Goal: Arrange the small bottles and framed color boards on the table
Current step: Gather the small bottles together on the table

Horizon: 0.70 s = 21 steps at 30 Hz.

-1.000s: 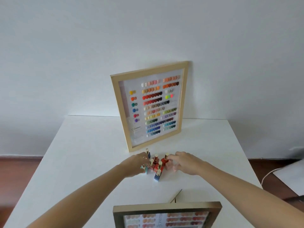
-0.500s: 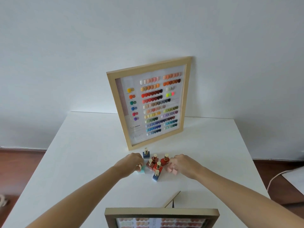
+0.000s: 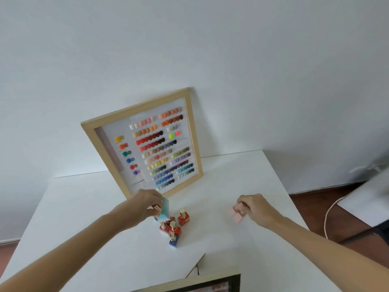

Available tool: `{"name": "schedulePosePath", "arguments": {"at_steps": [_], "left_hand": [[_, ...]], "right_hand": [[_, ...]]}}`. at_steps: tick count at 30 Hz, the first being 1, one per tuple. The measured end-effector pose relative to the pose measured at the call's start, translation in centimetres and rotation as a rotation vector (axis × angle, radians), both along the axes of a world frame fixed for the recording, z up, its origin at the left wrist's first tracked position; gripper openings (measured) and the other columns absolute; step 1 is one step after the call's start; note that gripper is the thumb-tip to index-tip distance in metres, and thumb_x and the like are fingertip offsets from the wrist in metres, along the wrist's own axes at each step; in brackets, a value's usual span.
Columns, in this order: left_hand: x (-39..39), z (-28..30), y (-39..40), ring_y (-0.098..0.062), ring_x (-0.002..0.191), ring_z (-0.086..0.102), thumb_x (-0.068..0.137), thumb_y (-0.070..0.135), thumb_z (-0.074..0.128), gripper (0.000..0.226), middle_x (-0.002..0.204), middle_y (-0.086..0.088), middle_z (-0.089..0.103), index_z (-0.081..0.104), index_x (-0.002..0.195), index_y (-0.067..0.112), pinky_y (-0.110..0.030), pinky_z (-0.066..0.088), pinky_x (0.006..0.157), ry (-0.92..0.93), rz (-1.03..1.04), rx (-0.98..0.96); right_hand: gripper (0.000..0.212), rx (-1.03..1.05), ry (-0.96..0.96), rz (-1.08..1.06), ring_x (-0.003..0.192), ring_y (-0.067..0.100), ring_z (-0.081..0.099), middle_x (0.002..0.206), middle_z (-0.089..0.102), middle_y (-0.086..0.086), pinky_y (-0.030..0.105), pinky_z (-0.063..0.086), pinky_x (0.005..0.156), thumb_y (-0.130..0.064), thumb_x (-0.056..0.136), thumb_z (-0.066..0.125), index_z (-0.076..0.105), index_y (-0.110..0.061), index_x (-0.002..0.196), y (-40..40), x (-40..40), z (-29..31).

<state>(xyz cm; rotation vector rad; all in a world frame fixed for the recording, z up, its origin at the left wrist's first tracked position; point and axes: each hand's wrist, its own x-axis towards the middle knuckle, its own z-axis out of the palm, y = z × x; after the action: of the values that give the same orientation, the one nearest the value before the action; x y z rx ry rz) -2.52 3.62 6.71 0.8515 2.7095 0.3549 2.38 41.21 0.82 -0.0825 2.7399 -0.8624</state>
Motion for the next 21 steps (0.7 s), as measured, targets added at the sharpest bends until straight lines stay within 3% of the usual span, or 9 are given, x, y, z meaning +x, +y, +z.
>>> {"name": "schedulePosePath", "arguments": {"at_steps": [5,7,12,16,18,21], "left_hand": [[-1.7,0.2,9.6,-0.009,0.113,0.054,0.089,0.021,0.064,0.021,0.128,0.006,0.059,0.069,0.11,0.019,-0.012,0.036,0.092,-0.008,-0.16,0.028],[-2.0,-0.5,13.6,-0.013,0.11,0.056,0.089,0.02,0.064,0.02,0.126,0.003,0.06,0.069,0.108,0.018,-0.018,0.041,0.094,-0.032,-0.222,0.024],[-2.5,-2.6,23.4,-0.019,0.103,0.06,0.086,0.012,0.064,0.015,0.118,-0.004,0.063,0.071,0.099,0.011,-0.027,0.047,0.091,-0.095,-0.323,-0.002],[-2.6,-4.7,30.2,-0.023,0.102,0.061,0.085,0.008,0.063,0.016,0.115,-0.006,0.062,0.07,0.1,0.008,-0.036,0.05,0.091,-0.135,-0.309,-0.011],[-2.5,-5.8,33.0,-0.025,0.1,0.061,0.085,0.006,0.062,0.018,0.114,-0.007,0.062,0.07,0.101,0.007,-0.035,0.05,0.089,-0.142,-0.301,-0.011],[-2.6,-7.3,36.1,-0.025,0.099,0.062,0.085,0.0,0.059,0.02,0.113,-0.008,0.063,0.069,0.101,0.007,-0.031,0.051,0.087,-0.125,-0.279,-0.008]], "right_hand": [[0.011,0.001,0.093,-0.178,0.063,0.016,0.06,0.07,0.068,0.001,0.024,0.045,0.061,-0.008,0.09,0.056,0.064,-0.004,0.086,5.9,1.6,0.8],[0.011,0.009,0.115,-0.231,0.059,0.017,0.051,0.065,0.063,0.002,0.025,0.04,0.059,-0.009,0.089,0.058,0.064,-0.002,0.083,7.8,2.2,0.9],[0.016,-0.003,0.079,-0.359,0.059,0.013,0.05,0.068,0.066,0.012,0.023,0.037,0.057,-0.005,0.09,0.054,0.058,0.004,0.077,11.6,3.1,0.5],[0.021,-0.049,0.027,-0.424,0.051,-0.01,0.053,0.057,0.052,-0.013,0.009,0.036,0.049,0.004,0.089,0.047,0.047,0.004,0.068,13.5,3.0,-0.1],[0.023,-0.068,0.015,-0.454,0.053,-0.004,0.053,0.059,0.057,-0.01,0.012,0.035,0.05,0.003,0.09,0.045,0.046,-0.002,0.067,14.1,2.5,-0.5],[0.02,-0.037,0.003,-0.451,0.067,0.015,0.058,0.081,0.072,0.013,0.026,0.04,0.059,0.0,0.09,0.044,0.056,0.009,0.076,15.0,1.8,-1.1]]}}
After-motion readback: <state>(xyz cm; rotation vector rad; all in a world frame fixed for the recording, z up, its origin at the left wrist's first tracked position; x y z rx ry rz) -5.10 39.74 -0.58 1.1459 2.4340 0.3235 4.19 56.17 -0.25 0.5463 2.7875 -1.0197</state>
